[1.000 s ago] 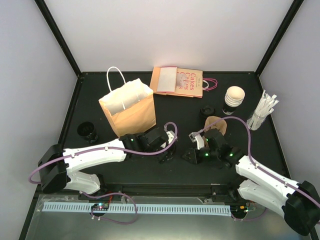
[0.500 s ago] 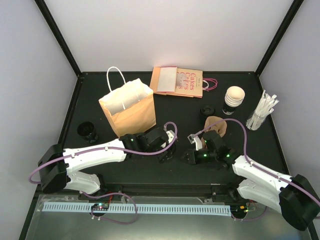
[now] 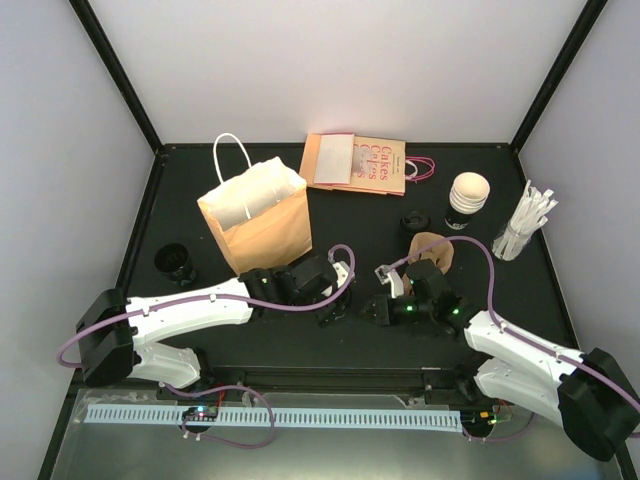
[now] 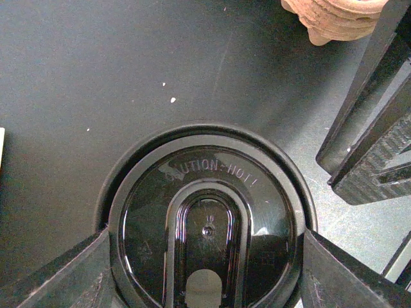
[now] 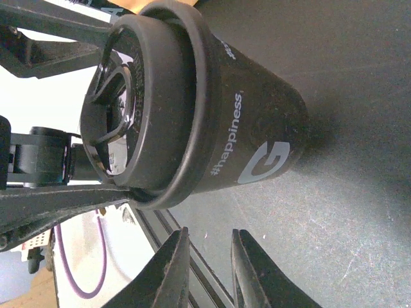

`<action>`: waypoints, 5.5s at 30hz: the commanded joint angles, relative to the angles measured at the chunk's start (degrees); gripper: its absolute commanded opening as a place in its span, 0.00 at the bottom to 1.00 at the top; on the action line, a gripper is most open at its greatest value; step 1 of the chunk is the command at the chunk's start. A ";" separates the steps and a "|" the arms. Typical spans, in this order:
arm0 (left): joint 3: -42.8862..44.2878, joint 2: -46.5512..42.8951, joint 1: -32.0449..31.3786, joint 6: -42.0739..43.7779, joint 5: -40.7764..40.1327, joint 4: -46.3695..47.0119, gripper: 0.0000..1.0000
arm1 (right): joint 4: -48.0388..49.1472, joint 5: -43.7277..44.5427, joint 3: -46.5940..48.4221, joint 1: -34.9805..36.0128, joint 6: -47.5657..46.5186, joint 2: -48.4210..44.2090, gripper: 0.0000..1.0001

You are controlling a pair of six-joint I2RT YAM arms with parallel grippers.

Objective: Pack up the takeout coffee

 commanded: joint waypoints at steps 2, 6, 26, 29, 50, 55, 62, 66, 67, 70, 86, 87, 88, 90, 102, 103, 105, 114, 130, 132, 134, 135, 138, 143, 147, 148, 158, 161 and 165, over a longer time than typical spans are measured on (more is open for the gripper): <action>0.62 -0.93 -0.42 -0.16 -0.78 0.75 0.59 | 3.13 -0.38 0.12 -0.16 1.21 0.88 0.22; 0.58 -1.04 -0.44 -0.05 -0.72 0.62 0.59 | 4.42 -0.83 0.35 -0.16 1.69 1.94 0.22; 0.09 -0.30 -0.45 -0.39 0.16 1.30 0.59 | 7.93 -2.63 2.88 -0.17 2.57 4.32 0.22; -0.04 0.21 -0.45 -0.52 0.41 1.46 0.59 | 7.94 -2.69 2.95 -0.20 2.64 4.08 0.22; -4.40 0.67 -0.20 -2.15 3.55 6.90 0.59 | 8.26 -0.81 1.41 0.22 2.00 8.72 0.22; -4.90 1.09 -0.19 -2.17 3.70 7.42 0.59 | 8.20 0.33 0.05 1.30 1.45 11.25 0.22; -5.04 1.34 -0.10 -2.36 4.07 7.60 0.59 | 5.36 2.30 0.92 1.39 0.03 11.12 0.22; -5.14 1.43 -0.10 -2.50 4.14 7.60 0.59 | 2.84 3.37 2.18 1.38 -1.59 11.24 0.21; -5.16 1.40 -0.09 -2.51 4.19 7.57 0.59 | 2.72 3.01 2.43 1.38 -1.94 10.92 0.21; -5.02 1.33 0.05 -2.49 4.18 7.74 0.59 | -1.00 4.46 5.16 1.32 -4.55 8.44 0.22; -2.94 0.60 0.34 -1.82 5.15 5.93 0.83 | -15.11 16.48 13.50 1.14 -12.94 -3.83 0.36; -2.65 0.32 0.34 -1.83 5.21 5.57 0.91 | -15.28 16.79 13.54 1.14 -13.01 -3.99 0.37; -2.34 0.12 0.34 -1.83 5.32 5.21 0.98 | -15.46 17.05 13.65 1.09 -13.15 -4.10 0.38; -1.57 -0.50 0.34 -1.59 5.40 4.45 0.99 | -15.86 17.53 13.83 1.14 -13.46 -4.39 0.39; 1.73 -5.49 0.34 -1.67 4.58 0.01 0.99 | -17.70 19.74 14.47 1.15 -14.47 -5.90 0.46; 1.95 -5.72 0.34 -1.79 4.53 -0.30 0.99 | -17.76 19.89 14.54 1.10 -14.57 -5.96 0.46; 2.72 -6.07 0.34 -1.91 4.58 -1.23 0.99 | -17.94 20.18 14.62 1.15 -14.57 -6.00 0.50; 4.37 -10.39 0.34 -2.21 3.82 -3.40 0.99 | -19.72 21.68 15.99 1.11 -16.46 -6.44 0.76; 20.99 -24.29 12.67 -2.81 -7.43 -23.16 0.99 | -29.85 33.51 30.05 12.71 -24.12 5.29 1.00; 22.09 -25.58 16.71 -1.40 -5.41 -24.13 0.99 | -31.27 35.03 31.80 14.21 -24.66 7.50 1.00; 22.89 -25.96 20.62 -0.45 -4.35 -24.88 0.99 | -32.81 36.08 33.54 15.48 -24.97 9.83 1.00; 23.19 -25.93 22.37 0.19 -3.18 -25.10 0.99 | -33.47 36.31 34.13 15.89 -25.16 10.93 1.00; 24.16 -25.47 27.94 0.51 -0.91 -25.56 0.99 | -34.83 36.58 35.91 16.80 -25.46 13.87 1.00; 23.93 -27.04 36.82 -0.86 0.40 -23.95 0.99 | -37.07 36.60 38.61 19.13 -24.50 19.00 1.00; 22.12 -28.91 38.13 1.08 -4.59 -22.57 0.99 | -38.58 37.98 39.95 20.71 -22.43 22.46 1.00; 21.41 -29.30 38.14 1.36 -5.62 -22.37 0.99 | -38.71 38.24 40.19 20.95 -22.06 23.01 1.00; 16.13 -37.56 38.13 4.63 -7.22 -17.94 0.99 | -38.11 37.68 40.22 21.14 -20.45 24.20 1.00; 16.17 -37.64 38.13 4.86 -7.66 -18.63 0.99 | -38.20 37.92 40.49 21.20 -20.44 24.70 1.00; 16.07 -37.15 38.15 4.20 -9.45 -19.81 0.99 | -38.57 38.32 40.75 21.20 -20.02 25.33 0.98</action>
